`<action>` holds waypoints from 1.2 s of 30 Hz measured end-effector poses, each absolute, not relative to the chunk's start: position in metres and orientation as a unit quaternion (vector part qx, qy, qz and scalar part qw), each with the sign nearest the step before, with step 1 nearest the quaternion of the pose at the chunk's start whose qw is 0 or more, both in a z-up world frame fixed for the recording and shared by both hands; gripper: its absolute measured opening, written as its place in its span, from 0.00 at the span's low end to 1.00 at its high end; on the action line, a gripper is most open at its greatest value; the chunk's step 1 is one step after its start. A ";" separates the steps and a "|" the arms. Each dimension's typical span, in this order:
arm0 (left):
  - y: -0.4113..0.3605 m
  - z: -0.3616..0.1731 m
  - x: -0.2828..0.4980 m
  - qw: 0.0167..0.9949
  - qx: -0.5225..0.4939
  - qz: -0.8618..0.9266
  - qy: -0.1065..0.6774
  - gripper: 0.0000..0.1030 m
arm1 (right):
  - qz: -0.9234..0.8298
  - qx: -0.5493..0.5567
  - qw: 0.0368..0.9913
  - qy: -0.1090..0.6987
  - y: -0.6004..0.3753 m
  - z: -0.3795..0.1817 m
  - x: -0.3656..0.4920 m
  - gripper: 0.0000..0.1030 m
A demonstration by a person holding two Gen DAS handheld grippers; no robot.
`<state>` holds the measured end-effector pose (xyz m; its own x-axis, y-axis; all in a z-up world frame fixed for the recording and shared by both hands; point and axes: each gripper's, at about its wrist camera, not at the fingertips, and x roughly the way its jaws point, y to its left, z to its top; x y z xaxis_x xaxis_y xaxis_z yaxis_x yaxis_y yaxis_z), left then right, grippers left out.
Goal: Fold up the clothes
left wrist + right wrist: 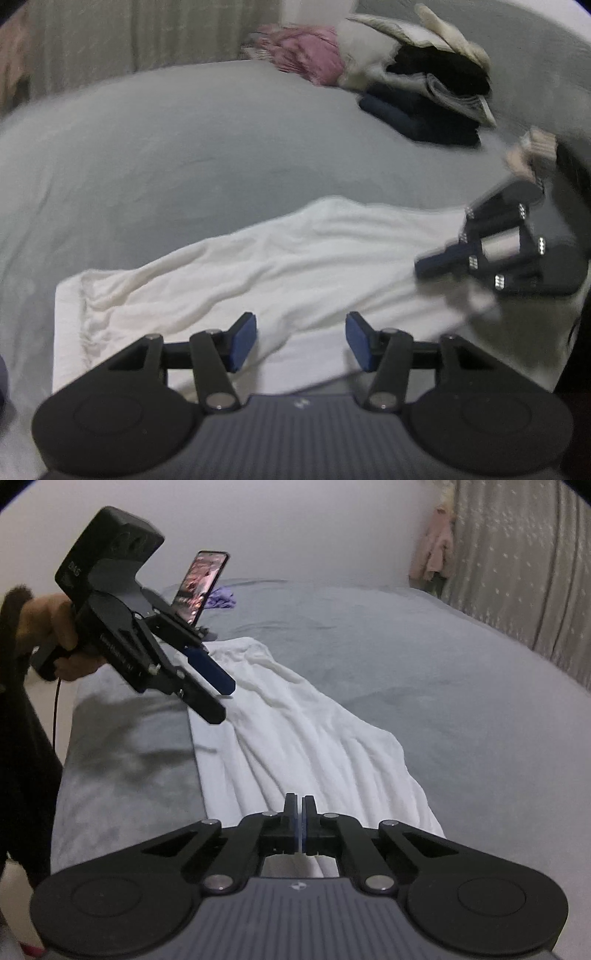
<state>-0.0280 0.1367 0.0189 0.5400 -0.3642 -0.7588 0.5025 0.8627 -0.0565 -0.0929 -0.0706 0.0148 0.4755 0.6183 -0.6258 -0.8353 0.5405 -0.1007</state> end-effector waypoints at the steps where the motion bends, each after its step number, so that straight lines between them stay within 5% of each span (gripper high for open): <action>1: 0.135 0.016 -0.027 0.872 0.092 -0.247 0.412 0.44 | 0.436 -0.203 0.834 0.269 -0.070 0.014 -0.093 0.02; 6: 0.134 0.011 -0.024 0.873 0.107 -0.241 0.410 0.41 | 0.429 -0.226 0.831 0.272 -0.062 0.006 -0.087 0.04; 11: 0.138 0.011 -0.021 0.880 0.108 -0.228 0.403 0.39 | 0.427 -0.239 0.829 0.270 -0.059 0.000 -0.082 0.17; 15: 0.144 0.011 -0.019 0.885 0.102 -0.215 0.399 0.15 | 0.437 -0.237 0.825 0.267 -0.060 0.001 -0.080 0.17; 19: 0.146 0.011 -0.017 0.889 0.094 -0.213 0.395 0.07 | 0.443 -0.230 0.823 0.269 -0.061 0.000 -0.078 0.17; 24: 0.143 0.010 -0.014 0.891 0.094 -0.210 0.391 0.05 | 0.450 -0.221 0.823 0.266 -0.060 0.001 -0.077 0.16; 30: 0.149 0.017 -0.019 0.896 0.082 -0.213 0.381 0.04 | 0.448 -0.219 0.825 0.265 -0.058 0.001 -0.077 0.02; 36: 0.161 0.027 -0.033 0.894 0.066 -0.236 0.375 0.04 | 0.465 -0.178 0.828 0.259 -0.069 0.018 -0.084 0.02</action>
<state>-0.0333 0.1606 0.0274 0.6068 -0.3732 -0.7018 0.4716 0.8798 -0.0600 -0.0836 -0.0689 0.0183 0.4338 0.6775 -0.5940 -0.8619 0.5041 -0.0544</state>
